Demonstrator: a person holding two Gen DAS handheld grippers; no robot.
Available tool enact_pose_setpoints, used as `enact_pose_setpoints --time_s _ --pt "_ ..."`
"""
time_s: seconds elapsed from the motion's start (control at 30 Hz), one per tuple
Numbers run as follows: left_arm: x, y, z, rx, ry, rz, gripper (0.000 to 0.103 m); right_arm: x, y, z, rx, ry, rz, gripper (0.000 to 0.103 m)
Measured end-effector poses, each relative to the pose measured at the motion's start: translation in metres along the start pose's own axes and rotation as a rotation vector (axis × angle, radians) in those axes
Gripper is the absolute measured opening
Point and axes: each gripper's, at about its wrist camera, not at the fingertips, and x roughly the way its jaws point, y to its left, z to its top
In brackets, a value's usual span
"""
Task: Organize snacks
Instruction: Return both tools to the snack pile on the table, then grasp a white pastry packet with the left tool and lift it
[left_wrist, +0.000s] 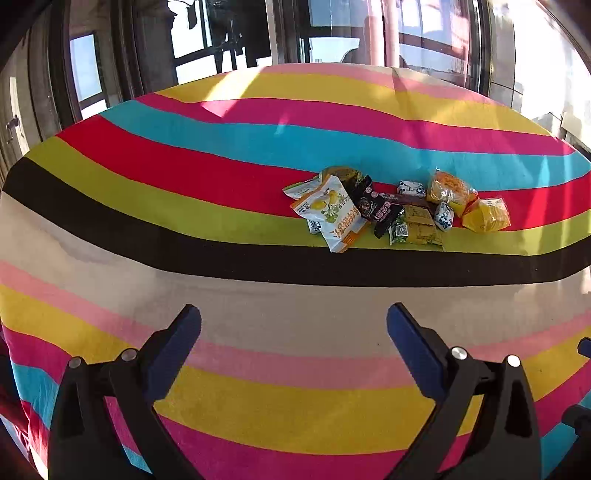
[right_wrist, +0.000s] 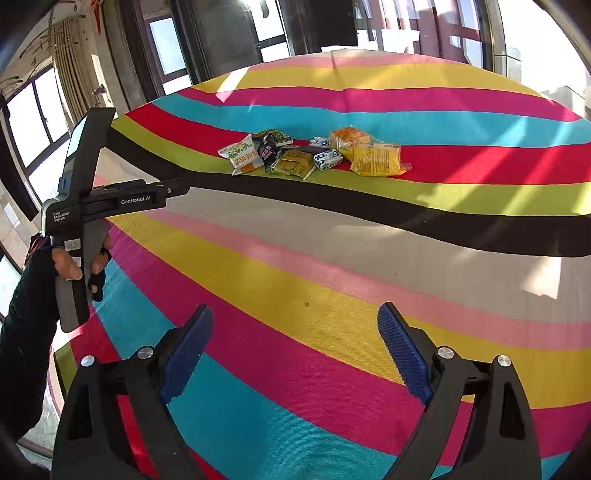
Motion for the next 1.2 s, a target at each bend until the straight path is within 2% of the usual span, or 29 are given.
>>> enact_pose_setpoints --time_s 0.13,0.2,0.3,0.4,0.43,0.47,0.5,0.57,0.63,0.73,0.77,0.87,0.9,0.97,1.0,1.03,1.07,1.2 --pt "0.03 -0.026 0.028 0.274 -0.054 0.055 0.101 0.013 -0.016 0.002 0.087 0.027 0.06 0.087" --pt "0.047 -0.038 0.037 0.374 -0.051 0.079 0.101 0.014 -0.021 0.001 0.123 0.034 0.08 0.087" --pt "0.072 -0.048 0.05 0.447 -0.016 0.091 0.101 0.009 -0.027 -0.001 0.157 0.011 0.102 0.087" --pt "0.094 -0.05 0.057 0.477 0.011 0.088 0.1 0.007 -0.026 -0.001 0.155 0.007 0.113 0.087" --pt "0.096 -0.048 0.059 0.475 0.017 0.057 0.092 0.009 -0.025 0.0 0.152 0.011 0.113 0.087" --pt "0.095 -0.044 0.061 0.465 0.027 -0.005 0.079 0.009 -0.025 0.0 0.149 0.015 0.114 0.087" --pt "0.094 -0.04 0.062 0.447 0.053 -0.061 0.034 0.01 -0.025 0.0 0.149 0.017 0.115 0.087" --pt "0.082 -0.031 0.056 0.399 0.031 -0.087 0.032 0.008 -0.025 -0.001 0.154 0.012 0.12 0.087" --pt "0.066 -0.017 0.044 0.332 0.05 -0.162 0.032 0.008 -0.026 -0.001 0.154 0.008 0.125 0.087" --pt "0.039 0.015 0.015 0.144 0.121 -0.353 0.032 0.009 -0.025 -0.001 0.143 0.013 0.131 0.087" --pt "0.03 0.024 0.004 0.103 0.141 -0.393 0.032 0.01 -0.024 -0.001 0.139 0.017 0.134 0.087" --pt "0.009 0.041 -0.028 0.096 0.164 -0.39 0.034 0.012 -0.023 0.0 0.132 0.034 0.14 0.087" --pt "0.0 0.047 -0.037 0.077 0.164 -0.398 0.039 0.013 -0.023 0.0 0.132 0.04 0.139 0.087" --pt "-0.004 0.059 -0.046 0.056 0.148 -0.36 0.057 0.015 -0.023 0.0 0.135 0.048 0.135 0.087" --pt "-0.008 0.059 -0.048 0.069 0.125 -0.302 0.078 0.015 -0.023 0.0 0.138 0.05 0.133 0.087" --pt "-0.011 0.062 -0.051 0.083 0.098 -0.25 0.091 0.015 -0.024 0.0 0.139 0.05 0.132 0.087" --pt "-0.016 0.063 -0.052 0.09 0.08 -0.23 0.092 0.014 -0.023 0.0 0.139 0.051 0.131 0.087" --pt "-0.016 0.062 -0.048 0.107 0.056 -0.243 0.092 0.014 -0.023 0.0 0.137 0.051 0.124 0.087"
